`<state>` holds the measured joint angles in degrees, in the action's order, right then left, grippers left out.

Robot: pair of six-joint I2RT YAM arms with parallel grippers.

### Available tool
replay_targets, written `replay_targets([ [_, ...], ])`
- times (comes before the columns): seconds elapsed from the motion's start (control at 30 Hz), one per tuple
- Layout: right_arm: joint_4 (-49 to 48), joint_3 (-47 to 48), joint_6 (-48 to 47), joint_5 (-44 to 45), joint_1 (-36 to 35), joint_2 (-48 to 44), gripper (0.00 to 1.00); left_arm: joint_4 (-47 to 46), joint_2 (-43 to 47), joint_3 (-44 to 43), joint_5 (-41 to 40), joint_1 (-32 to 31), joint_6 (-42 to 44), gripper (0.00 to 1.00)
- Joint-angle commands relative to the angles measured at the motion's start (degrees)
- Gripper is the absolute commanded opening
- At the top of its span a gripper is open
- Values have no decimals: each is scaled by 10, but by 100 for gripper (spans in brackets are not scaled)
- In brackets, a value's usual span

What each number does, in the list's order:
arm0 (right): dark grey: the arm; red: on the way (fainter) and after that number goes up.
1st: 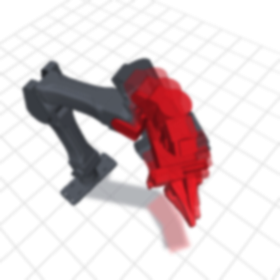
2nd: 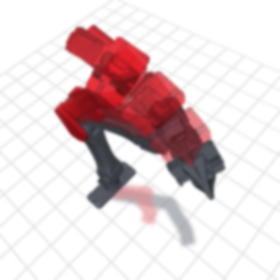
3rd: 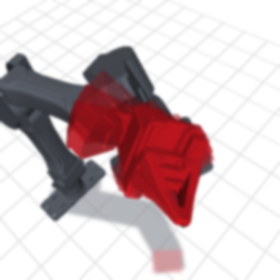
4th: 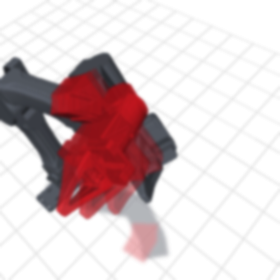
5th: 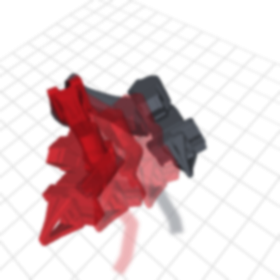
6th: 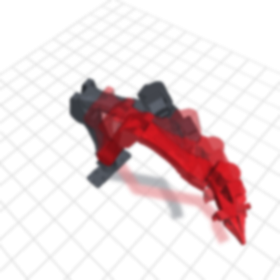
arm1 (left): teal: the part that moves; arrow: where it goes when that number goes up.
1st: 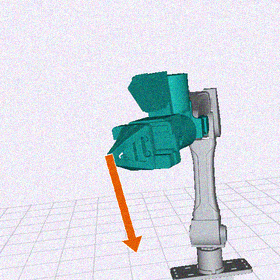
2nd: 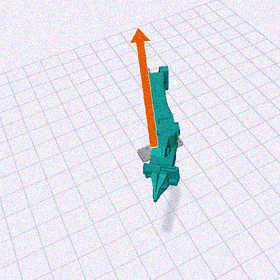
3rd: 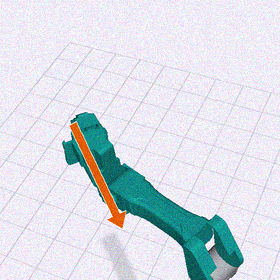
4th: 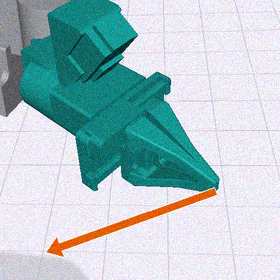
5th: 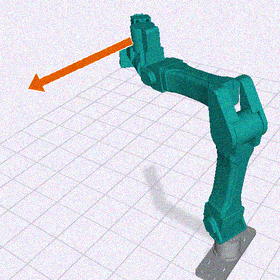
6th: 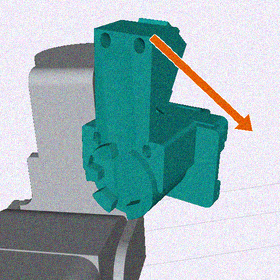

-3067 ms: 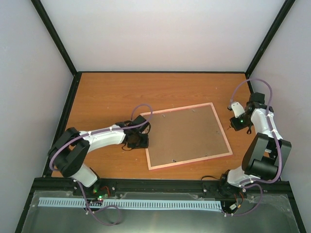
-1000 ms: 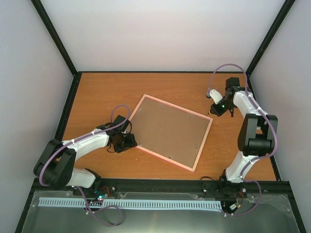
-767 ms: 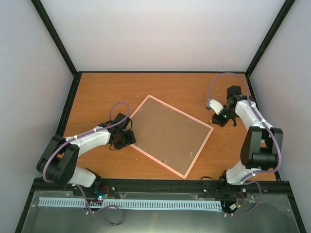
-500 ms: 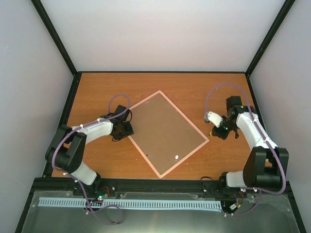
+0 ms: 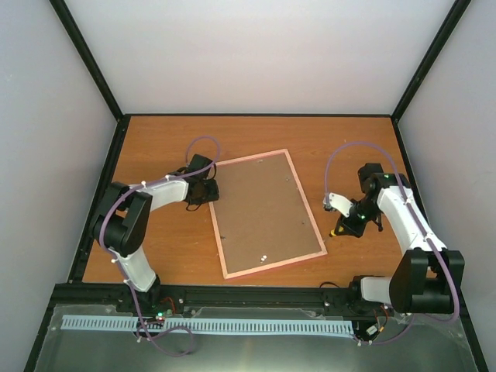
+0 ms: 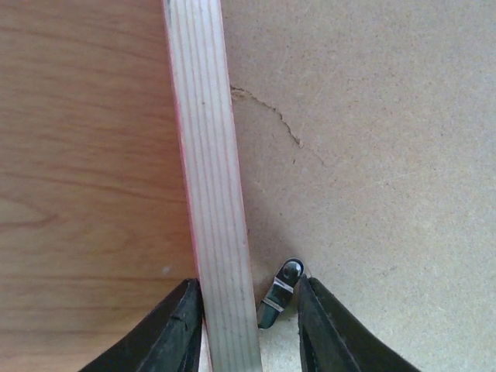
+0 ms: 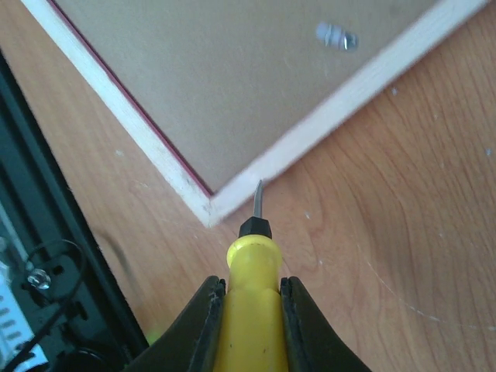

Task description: Take the photo out of the frame

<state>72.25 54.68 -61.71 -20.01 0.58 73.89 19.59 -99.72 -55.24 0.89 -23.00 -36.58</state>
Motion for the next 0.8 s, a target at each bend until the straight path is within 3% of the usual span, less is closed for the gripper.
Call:
replay_targets([
  [0.0, 46, 36, -7, -61, -9, -16, 3, -30, -25, -20, 39, -27, 54, 34],
  [0.17, 52, 72, 14, -88, -16, -1, 3, -39, -26, -33, 36, -48, 57, 35],
  [0.3, 29, 110, 56, -104, -22, 20, 3, -17, -4, -52, -2, -48, 47, 52],
  [0.4, -9, 143, 110, -114, -36, 35, 3, -5, 36, -51, -14, -48, 31, 56],
  [0.6, -139, 188, 235, -94, -111, 60, 3, 15, 87, -4, 20, -51, -20, 53],
  [0.77, -195, 259, 301, -109, -177, 135, 3, -10, 105, 47, 39, -65, -48, 48],
])
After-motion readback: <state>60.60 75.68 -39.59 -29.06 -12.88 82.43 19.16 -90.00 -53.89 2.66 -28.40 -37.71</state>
